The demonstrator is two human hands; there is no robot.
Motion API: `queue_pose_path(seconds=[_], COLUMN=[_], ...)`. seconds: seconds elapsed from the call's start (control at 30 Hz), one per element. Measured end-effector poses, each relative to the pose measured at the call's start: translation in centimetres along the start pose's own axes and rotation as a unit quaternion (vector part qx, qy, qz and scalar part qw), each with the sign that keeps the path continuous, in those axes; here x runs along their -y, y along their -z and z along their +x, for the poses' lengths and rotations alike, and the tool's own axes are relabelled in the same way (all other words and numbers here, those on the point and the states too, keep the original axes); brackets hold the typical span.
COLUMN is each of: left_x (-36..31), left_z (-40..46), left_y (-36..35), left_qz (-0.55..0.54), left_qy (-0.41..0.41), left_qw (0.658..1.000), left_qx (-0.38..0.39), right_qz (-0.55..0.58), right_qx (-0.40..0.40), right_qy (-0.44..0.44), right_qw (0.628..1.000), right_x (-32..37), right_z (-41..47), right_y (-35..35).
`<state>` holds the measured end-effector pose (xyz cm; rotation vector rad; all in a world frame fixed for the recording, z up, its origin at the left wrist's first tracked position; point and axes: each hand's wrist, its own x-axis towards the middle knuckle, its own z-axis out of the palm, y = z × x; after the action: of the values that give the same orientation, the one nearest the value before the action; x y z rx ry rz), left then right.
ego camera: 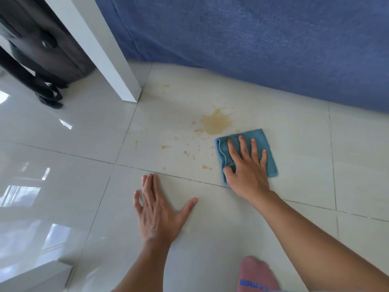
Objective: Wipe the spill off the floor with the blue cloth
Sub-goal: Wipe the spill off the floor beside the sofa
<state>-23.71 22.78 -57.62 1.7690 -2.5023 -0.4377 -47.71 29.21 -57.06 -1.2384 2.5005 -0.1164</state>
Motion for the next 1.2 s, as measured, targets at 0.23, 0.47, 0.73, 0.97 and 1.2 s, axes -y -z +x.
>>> queue_pose_path(seconds=[0.23, 0.47, 0.73, 0.97, 1.2], left_x=[-0.1, 0.2, 0.6, 0.4, 1.7], left_z=[-0.1, 0.0, 0.0, 0.1, 0.8], left_y=[0.2, 0.2, -0.2, -0.1, 0.6], left_qz=[-0.011, -0.016, -0.008, -0.008, 0.025], left_qy=[0.006, 0.007, 0.003, 0.003, -0.037], left_qw=[1.0, 1.0, 1.0, 1.0, 0.999], left_qx=[0.01, 0.015, 0.008, 0.012, 0.012], right_qz=[-0.019, -0.03, -0.014, -0.005, -0.029], right_qx=[0.001, -0.003, -0.008, -0.002, 0.028], right_qy=[0.048, 0.144, 0.14, 0.117, 0.155], right_qw=[0.999, 0.989, 0.99, 0.993, 0.987], right_x=[-0.6, 0.2, 1.9, 2.5, 0.8], right_z=[-1.2, -2.4, -2.3, 0.3, 0.5], right_y=[-0.5, -1.5, -2.0, -0.8, -0.4])
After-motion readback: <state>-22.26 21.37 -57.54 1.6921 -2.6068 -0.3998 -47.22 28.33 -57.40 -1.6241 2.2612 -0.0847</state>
